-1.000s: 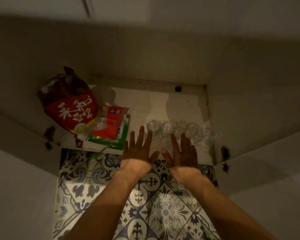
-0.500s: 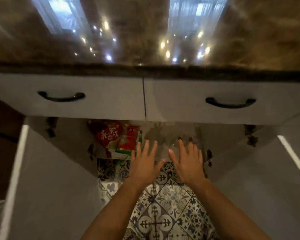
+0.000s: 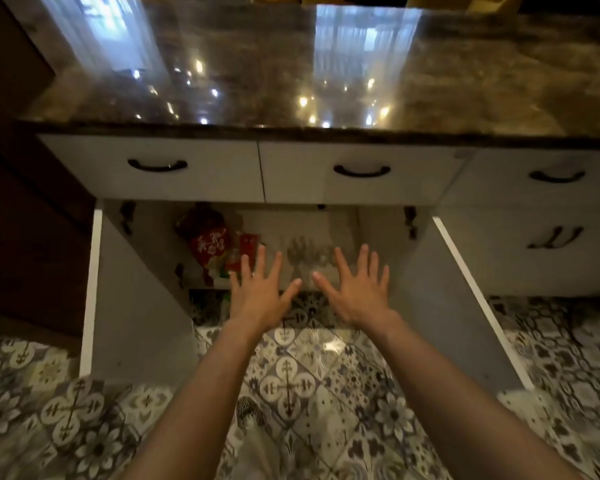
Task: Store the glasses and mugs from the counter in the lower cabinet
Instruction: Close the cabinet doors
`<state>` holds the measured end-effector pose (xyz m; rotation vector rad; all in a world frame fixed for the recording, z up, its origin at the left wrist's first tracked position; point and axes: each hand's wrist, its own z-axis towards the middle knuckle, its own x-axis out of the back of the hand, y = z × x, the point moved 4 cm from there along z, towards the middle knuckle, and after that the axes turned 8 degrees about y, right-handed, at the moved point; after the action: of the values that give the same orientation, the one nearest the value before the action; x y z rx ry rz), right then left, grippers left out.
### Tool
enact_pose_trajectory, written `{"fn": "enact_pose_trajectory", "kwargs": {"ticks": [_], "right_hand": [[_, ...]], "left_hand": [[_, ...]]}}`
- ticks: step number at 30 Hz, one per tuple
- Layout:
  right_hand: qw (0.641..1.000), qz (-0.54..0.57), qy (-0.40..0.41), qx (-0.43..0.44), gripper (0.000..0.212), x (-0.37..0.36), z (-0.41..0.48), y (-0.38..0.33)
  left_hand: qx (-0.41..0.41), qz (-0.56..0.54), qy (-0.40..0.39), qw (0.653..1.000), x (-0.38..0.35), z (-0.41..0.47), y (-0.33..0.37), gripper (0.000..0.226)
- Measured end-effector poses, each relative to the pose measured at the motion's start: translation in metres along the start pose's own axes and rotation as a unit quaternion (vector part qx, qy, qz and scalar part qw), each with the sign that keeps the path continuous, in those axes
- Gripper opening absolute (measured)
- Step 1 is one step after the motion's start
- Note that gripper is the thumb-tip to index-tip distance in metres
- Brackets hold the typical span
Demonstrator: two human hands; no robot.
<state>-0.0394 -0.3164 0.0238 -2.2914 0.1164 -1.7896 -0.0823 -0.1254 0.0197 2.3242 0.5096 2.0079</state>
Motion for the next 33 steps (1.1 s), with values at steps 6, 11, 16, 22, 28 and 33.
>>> {"fn": "enact_pose_trajectory", "kwargs": {"ticks": [6, 11, 16, 22, 28, 33], "right_hand": [[1.0, -0.02, -0.007, -0.016, 0.096, 0.019, -0.065, 0.065], [0.996, -0.05, 0.008, -0.072, 0.102, 0.022, -0.095, 0.131], [0.987, -0.095, -0.012, -0.13, 0.105, 0.009, -0.119, 0.197], [0.98, -0.119, -0.036, -0.159, 0.105, -0.028, -0.137, 0.229], [0.974, -0.127, -0.039, -0.182, 0.102, -0.044, -0.144, 0.253], [0.977, -0.139, 0.003, -0.162, 0.1, -0.047, -0.143, 0.261]], "left_hand": [[0.026, 0.045, -0.04, 0.998, 0.0, -0.089, -0.015, 0.081], [0.051, 0.077, -0.021, 0.996, 0.0, -0.136, -0.059, 0.083], [0.11, 0.118, -0.028, 0.986, -0.007, -0.141, -0.137, 0.087], [0.181, 0.151, -0.066, 0.97, -0.027, -0.152, -0.201, 0.085], [0.202, 0.132, -0.071, 0.968, -0.051, -0.149, -0.224, 0.085], [0.205, 0.132, -0.057, 0.968, -0.061, -0.147, -0.231, 0.087]]}}
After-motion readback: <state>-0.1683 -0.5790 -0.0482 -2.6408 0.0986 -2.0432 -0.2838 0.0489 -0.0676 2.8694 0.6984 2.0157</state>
